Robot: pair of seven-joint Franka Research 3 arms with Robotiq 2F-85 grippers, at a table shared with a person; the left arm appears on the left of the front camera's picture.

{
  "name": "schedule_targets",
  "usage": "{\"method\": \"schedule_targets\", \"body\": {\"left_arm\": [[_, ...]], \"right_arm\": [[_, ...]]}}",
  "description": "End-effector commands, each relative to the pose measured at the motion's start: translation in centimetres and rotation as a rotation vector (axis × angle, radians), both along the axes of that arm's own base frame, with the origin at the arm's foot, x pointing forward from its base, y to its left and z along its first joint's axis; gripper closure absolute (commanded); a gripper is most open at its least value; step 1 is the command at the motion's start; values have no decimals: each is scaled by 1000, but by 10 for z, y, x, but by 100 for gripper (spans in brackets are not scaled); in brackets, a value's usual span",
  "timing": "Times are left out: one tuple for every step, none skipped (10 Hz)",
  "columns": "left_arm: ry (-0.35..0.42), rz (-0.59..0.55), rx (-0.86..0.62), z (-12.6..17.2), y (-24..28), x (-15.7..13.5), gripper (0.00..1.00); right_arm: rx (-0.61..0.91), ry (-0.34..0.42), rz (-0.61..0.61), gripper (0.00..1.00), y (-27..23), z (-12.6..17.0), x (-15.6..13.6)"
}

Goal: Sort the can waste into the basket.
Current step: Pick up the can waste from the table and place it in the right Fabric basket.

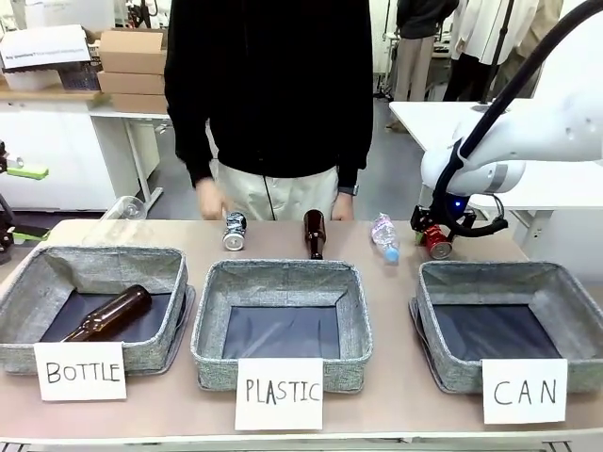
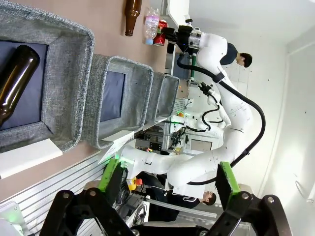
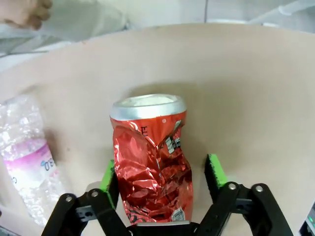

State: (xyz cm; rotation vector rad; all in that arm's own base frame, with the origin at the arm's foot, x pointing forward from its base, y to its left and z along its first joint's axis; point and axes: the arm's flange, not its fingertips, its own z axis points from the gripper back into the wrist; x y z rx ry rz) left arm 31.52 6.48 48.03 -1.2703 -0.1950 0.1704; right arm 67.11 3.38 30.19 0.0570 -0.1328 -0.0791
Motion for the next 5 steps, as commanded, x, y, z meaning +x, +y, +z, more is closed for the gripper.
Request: {"method": "schedule_targets", "body": {"left_arm": [[-15,-15,5,0,1,-2,0],[-15,-15,5,0,1,-2,0],[-15,-15,5,0,1,-2,0],[-15,-15,5,0,1,-2,0],[-15,-15,5,0,1,-2,0]], "right_arm": [[14,27,28,100,1,6,8],[6,31,33,100,1,6,7],[2,28,33,100,1,7,6],[1,29,35,87,1,7,6],[-6,31,34,97,1,7,6]]}}
